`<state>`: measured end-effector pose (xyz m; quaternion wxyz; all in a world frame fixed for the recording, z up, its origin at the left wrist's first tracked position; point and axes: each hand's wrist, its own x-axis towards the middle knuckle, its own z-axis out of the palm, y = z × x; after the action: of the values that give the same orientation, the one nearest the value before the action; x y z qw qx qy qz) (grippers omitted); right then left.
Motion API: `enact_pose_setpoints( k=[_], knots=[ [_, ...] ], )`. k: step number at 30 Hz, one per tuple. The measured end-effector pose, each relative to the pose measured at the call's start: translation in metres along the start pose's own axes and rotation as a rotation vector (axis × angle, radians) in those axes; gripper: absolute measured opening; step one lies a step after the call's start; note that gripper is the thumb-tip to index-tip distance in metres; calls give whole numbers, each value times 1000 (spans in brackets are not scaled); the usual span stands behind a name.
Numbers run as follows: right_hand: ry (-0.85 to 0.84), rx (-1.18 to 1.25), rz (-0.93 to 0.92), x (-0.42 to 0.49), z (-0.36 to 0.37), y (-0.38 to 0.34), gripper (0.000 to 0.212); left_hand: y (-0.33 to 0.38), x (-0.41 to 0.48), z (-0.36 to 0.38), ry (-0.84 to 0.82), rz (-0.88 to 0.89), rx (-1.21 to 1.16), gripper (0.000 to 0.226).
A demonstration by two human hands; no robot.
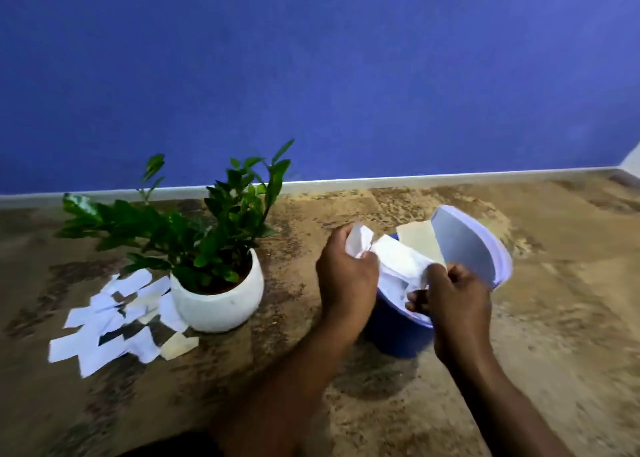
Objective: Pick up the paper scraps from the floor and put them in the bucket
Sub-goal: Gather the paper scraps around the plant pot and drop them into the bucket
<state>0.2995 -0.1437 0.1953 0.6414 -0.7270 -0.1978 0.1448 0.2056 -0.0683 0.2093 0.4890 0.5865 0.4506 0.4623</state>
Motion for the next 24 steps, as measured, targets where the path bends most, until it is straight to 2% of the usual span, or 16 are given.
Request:
enact_pose_setpoints(
  k=[5, 11, 16, 18, 20, 22, 24],
  knots=[
    [60, -277, -38, 46, -21, 8, 27, -2, 17, 68, -196, -28, 89, 47],
    [256, -529, -230, 62, -28, 19, 29, -33, 35, 89, -329, -34, 189, 42],
    [249, -569, -266, 60, -18, 23, 24, -45, 43, 101, -446, 38, 257, 50],
    [246, -549, -259, 62, -15, 24, 20, -45, 44, 103, -555, -42, 247, 63],
    [253, -530, -234, 61, -10, 23, 27, -47, 46, 102, -643, -140, 244, 69],
    [238, -528, -258, 56, -5, 20, 35, -45, 44, 97, -678, -185, 246, 65],
    [206, -520, -325, 47, 7, 19, 34, -44, 41, 86, -668, -104, 272, 59]
  ],
)
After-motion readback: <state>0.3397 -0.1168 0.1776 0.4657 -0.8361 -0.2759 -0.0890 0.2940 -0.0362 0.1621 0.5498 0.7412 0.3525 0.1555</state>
